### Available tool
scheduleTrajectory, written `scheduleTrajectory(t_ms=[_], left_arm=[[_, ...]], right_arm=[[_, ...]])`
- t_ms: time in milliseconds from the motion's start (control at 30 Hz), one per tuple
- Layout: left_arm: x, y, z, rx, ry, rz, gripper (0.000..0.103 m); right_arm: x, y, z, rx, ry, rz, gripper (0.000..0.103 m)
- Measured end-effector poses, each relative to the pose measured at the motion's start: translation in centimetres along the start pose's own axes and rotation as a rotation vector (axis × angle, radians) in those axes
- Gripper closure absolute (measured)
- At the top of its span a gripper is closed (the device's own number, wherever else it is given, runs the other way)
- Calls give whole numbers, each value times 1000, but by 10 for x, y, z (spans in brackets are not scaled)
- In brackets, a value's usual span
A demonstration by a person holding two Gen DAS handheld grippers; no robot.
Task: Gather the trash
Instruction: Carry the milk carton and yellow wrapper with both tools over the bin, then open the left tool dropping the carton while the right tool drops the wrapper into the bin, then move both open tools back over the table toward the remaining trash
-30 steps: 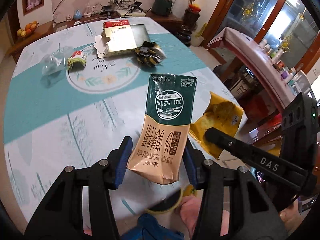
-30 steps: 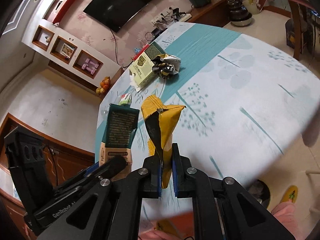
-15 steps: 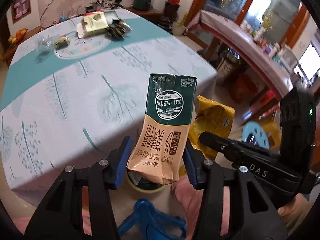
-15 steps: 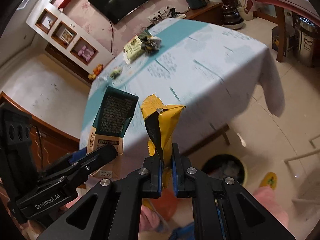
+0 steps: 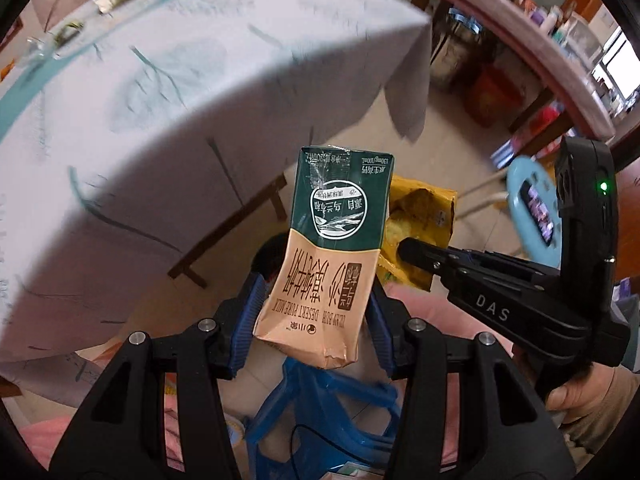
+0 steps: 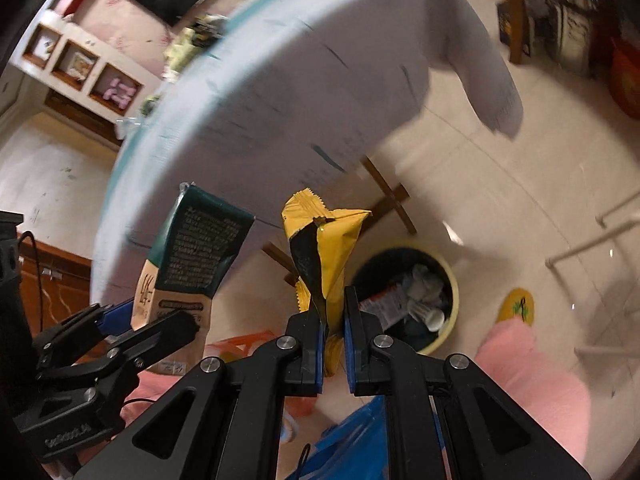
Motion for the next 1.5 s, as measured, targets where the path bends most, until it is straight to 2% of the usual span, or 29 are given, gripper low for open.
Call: scheduleTrajectory(t_ms=[300,500,867,1100,1200,1267,1333,1400,1467,1500], left_arm=[[-94,-19,8,-10,81,137,57],[-146,-32,14,-8,114,235,56],[-223,-37,35,-19,175,343,56],[-241,-29,34,-17,186,358,55],[-246,-28,35,-14,180,367,54],[-249,-28,38,-15,188,369,54],[-251,-30,41,-13,196,376,53],[-251,-30,44,-1,199,371,46],[-251,-31,46,7,204,367,31],[-249,-31,47,11,205,365,30]], right_arm=[[-81,-39,-65,-104,-38,90,95],[-131,-54,-95,-164,-40,158,95],[-196,-63,-126,-201,-61,223,95],[-219,-60,-128,-183,-71,236,92],[-225,-60,-127,-182,-64,240,83],[-227,-59,-126,-180,-64,239,72],[-227,-57,-126,-175,-66,229,68],[-225,-56,-123,-168,-66,228,68],[-227,-57,-123,-165,-74,230,67],[-227,-58,-123,-166,-75,234,67]])
Point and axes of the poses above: each gripper's, at about its wrist camera, not at the fingertips, and x roughly against the way its jaws point, z to its left, y to its top, the point moved 10 cm from there along -x, roughly the way its jaws point, and after that the axes turned 10 degrees about x, right-handed, at the moved point
